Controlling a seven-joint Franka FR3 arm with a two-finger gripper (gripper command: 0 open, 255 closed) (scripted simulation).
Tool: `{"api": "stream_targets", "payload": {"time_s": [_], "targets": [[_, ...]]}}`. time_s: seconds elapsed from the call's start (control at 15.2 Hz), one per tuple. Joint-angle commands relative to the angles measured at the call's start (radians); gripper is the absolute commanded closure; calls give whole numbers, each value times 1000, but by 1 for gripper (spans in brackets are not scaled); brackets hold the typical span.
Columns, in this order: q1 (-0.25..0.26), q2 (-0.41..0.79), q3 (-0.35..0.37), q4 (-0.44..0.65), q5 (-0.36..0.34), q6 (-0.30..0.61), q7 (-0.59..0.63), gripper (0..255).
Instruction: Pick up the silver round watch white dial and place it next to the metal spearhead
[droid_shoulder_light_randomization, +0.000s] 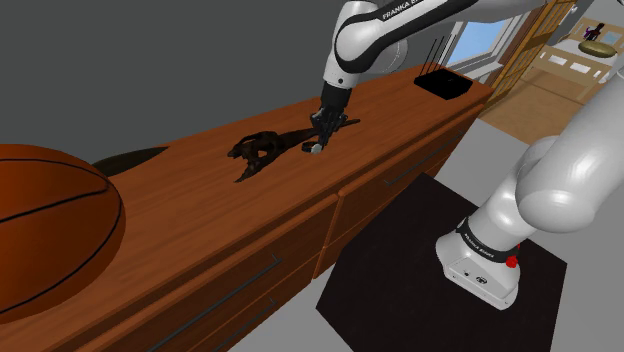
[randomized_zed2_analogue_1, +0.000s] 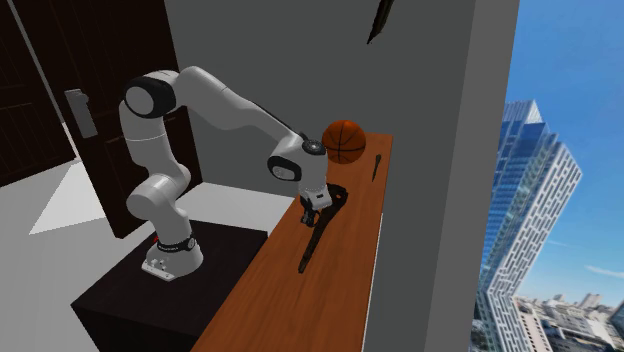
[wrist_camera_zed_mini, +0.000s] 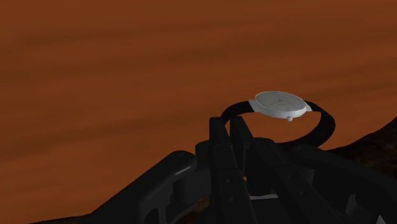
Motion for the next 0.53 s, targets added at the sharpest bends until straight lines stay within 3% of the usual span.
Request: {"api": "stream_targets", "payload": {"time_s": [0.0, 0.46], "targets": [[0, 0, 0, 0, 0, 0, 0, 255], [-3, -48, -3, 31, -17, -77, 24, 255]]}}
